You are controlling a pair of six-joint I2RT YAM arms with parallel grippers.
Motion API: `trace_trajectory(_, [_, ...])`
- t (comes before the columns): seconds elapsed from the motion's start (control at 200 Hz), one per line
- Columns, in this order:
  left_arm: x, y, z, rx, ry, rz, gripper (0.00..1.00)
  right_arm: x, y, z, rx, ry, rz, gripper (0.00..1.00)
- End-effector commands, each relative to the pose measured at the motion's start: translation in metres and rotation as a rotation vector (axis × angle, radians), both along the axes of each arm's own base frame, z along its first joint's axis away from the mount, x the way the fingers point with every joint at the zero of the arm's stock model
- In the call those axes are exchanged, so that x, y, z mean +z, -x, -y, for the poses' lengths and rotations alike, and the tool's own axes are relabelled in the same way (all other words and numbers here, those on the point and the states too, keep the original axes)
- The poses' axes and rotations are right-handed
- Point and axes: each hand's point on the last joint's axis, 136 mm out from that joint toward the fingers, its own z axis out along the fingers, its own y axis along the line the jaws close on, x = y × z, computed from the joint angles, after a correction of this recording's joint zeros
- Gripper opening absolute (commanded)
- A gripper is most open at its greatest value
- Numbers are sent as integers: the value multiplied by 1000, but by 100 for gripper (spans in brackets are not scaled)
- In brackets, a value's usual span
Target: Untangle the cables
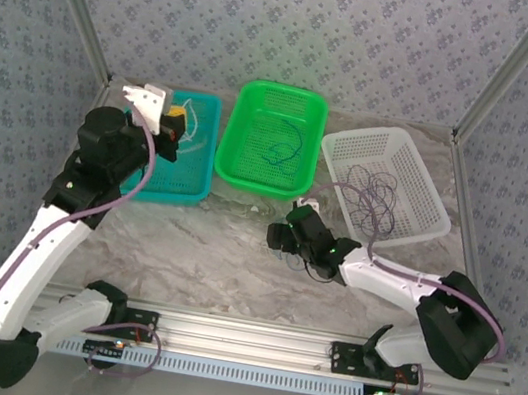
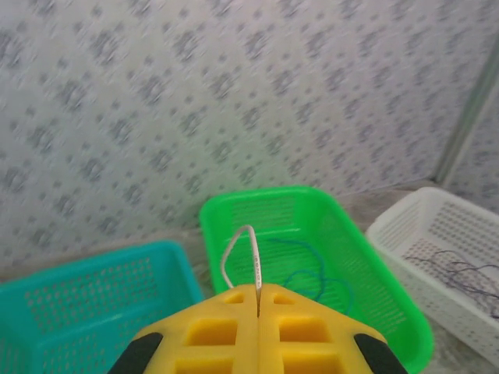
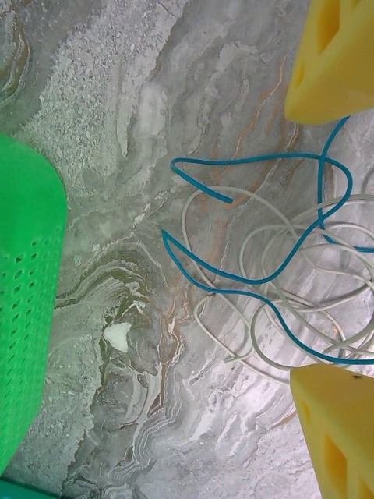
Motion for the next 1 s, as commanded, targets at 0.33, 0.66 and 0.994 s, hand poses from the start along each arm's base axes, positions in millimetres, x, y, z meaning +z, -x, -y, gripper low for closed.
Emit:
trace_trajectory(0.33, [-133,-54,-69,306,175,-350,6,9,7,22,-24,70,-11,83])
trace_trajectory(0.66, [-187,-43,-78,402,194,-528,68,6,11,27,-9,87,-45,81])
trace_trajectory(0.994, [-152,-17,-15,215,104,-349,94,16,-18,24,-59,44,-37,79])
